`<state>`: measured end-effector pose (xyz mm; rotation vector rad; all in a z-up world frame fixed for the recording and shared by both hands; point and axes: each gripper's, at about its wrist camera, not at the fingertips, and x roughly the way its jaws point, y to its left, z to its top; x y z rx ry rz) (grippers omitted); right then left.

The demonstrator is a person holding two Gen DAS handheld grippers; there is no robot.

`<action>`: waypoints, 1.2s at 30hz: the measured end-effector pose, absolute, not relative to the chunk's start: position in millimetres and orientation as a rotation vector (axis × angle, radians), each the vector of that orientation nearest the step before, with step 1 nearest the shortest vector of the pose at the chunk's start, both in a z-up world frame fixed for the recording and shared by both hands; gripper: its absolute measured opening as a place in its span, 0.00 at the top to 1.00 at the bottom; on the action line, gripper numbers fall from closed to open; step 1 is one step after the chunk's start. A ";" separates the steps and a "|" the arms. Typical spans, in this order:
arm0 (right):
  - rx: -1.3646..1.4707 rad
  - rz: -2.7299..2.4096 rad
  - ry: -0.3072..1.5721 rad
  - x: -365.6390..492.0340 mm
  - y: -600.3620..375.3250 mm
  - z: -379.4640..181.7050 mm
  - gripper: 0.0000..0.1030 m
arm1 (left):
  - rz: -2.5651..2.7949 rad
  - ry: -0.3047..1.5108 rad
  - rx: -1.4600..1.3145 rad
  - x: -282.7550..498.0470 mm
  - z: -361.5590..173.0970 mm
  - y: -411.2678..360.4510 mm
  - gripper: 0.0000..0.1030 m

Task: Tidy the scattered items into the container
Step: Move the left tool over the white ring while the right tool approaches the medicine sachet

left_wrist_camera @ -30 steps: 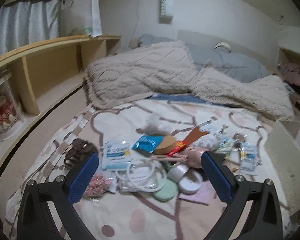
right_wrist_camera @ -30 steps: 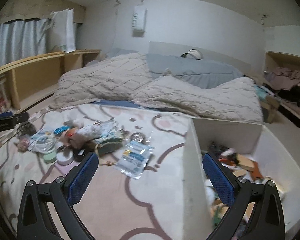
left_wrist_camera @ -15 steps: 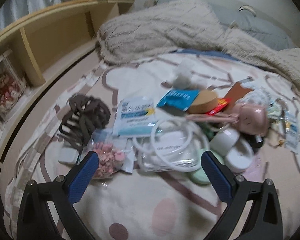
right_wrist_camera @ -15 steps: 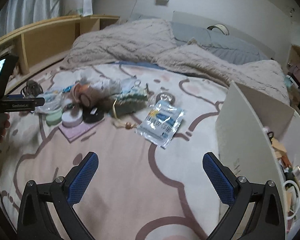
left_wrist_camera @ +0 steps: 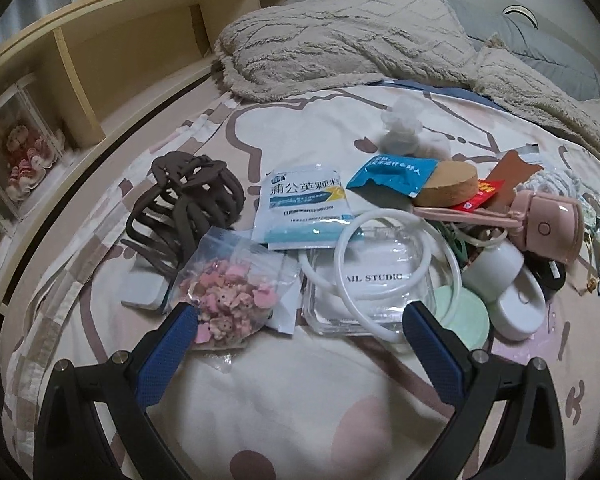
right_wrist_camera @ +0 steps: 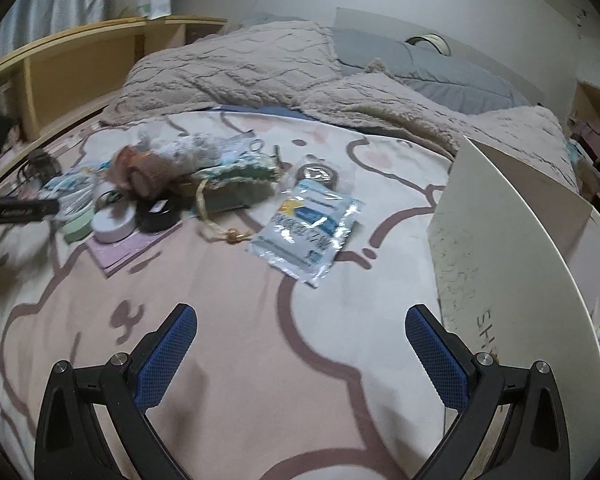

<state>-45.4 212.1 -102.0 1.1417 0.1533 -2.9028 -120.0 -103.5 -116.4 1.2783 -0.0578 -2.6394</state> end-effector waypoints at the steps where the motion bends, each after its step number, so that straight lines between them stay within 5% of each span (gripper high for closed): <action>1: 1.146 -2.907 0.127 -49.0 216.0 -102.9 0.00 | -2.633 -0.062 1.294 -118.9 -117.4 -104.2 0.00; 9: 1.157 -2.889 0.057 -71.7 218.1 -108.4 0.00 | -2.569 -0.237 1.345 -116.0 -133.1 -96.1 0.00; 36: 1.305 -2.876 -0.228 -138.2 237.2 -129.1 0.00 | -2.742 -0.002 1.417 -37.7 -132.3 -88.6 0.00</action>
